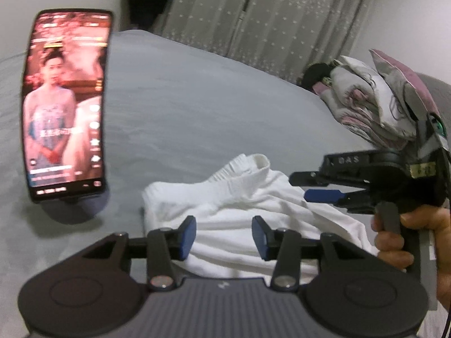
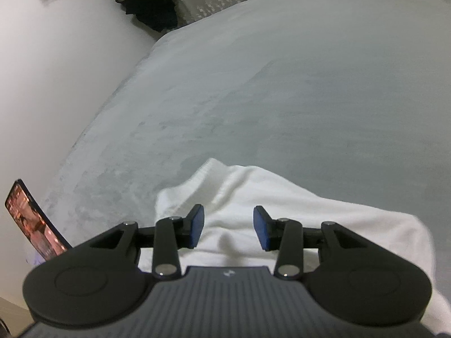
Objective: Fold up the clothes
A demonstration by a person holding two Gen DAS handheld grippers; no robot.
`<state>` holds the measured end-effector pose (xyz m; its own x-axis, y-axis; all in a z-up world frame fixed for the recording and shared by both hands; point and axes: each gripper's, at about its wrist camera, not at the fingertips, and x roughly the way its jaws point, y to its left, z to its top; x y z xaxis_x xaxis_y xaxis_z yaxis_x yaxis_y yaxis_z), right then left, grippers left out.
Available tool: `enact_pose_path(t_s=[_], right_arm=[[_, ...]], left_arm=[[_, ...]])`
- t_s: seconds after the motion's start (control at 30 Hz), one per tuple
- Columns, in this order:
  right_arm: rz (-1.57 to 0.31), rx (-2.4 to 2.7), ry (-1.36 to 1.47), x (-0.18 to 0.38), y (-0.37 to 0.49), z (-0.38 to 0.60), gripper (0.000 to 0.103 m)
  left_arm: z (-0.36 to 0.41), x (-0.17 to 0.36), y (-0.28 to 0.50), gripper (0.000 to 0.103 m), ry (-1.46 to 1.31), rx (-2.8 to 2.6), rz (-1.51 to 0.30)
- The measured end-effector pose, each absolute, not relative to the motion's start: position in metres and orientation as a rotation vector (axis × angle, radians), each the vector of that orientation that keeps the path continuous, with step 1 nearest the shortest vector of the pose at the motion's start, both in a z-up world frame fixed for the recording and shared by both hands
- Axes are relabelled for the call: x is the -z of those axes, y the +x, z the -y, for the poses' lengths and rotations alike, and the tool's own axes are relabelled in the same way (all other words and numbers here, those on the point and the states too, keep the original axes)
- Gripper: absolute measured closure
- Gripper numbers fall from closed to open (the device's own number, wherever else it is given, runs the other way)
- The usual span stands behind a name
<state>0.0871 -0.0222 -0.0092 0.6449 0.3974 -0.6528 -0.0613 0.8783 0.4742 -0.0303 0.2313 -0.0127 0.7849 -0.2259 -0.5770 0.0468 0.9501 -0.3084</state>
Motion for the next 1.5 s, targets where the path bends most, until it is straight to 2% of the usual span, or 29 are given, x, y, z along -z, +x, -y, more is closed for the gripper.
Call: enact_pose_path(t_s=[0.7,1.03,1.13,1.3,1.4,1.5], right_arm=[[-0.815,-0.108,0.450,0.020,0.022,0.138,0.057],[-0.848,-0.273,0.412,0.030,0.006,0.128,0.057],[-0.867,-0.310,0.337,0.034,0.005,0.119,0.066],[-0.879,-0.335,0.295,0.038,0.005,0.118,0.091],[-0.886,-0.334,0.299,0.039,0.003,0.125,0.096],[-0.872,-0.321,0.284,0.036,0.002,0.126,0.096]], left_arm=[[-0.176,0.023,0.003,0.058,-0.184,0.206,-0.724],[-0.170,0.017,0.034,0.058,-0.172,0.183,-0.659],[-0.172,0.010,0.047,0.058,-0.160,0.153,-0.629],[-0.168,0.012,0.088,0.058,-0.095,0.162,-0.663],[-0.164,0.022,0.117,0.060,-0.070,0.172,-0.738],[-0.169,0.031,0.136,0.087,-0.158,0.179,-0.807]])
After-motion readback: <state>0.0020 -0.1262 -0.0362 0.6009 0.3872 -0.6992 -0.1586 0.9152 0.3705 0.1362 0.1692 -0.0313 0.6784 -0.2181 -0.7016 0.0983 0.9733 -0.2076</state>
